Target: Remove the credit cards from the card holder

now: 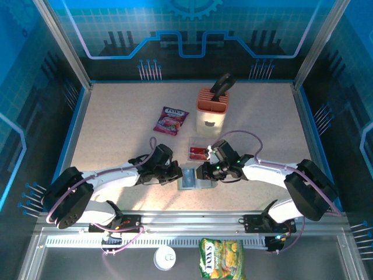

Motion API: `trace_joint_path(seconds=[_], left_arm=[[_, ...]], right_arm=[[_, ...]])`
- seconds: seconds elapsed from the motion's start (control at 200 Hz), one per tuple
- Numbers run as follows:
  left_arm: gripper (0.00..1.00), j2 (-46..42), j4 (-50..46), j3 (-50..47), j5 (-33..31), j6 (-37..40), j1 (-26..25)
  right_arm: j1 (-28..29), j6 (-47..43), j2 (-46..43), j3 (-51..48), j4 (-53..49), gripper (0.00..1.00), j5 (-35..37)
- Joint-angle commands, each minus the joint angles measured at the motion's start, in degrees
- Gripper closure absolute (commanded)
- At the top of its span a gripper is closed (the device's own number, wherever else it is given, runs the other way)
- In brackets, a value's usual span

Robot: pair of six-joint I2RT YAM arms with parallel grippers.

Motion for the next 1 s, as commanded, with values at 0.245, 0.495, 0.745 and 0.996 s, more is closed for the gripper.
trace_joint_path(seconds=[0.245, 0.495, 0.745, 0.996], left_arm=[[1.0, -0.85, 2.46, -2.16, -0.7, -0.85, 0.41], [1.0, 0.1, 3.29, -1.11, -0.24, -0.61, 0.42], [1.0, 0.85, 3.97, -1.55, -0.19, -0.3, 0.41], [1.0, 1.81, 4.58, -1.42, 0.23, 0.12, 0.41]], right_arm=[[0.56, 1.46, 2.96, 0.31, 6.08, 0.73, -2.3], [0.61, 1.45, 4.54, 0.57, 7.7, 0.73, -2.9], [0.56, 1.41, 5.11, 0.57, 7.99, 0.73, -2.94], [0.64, 0.77, 4.49, 0.49, 6.61, 0.73, -2.32]])
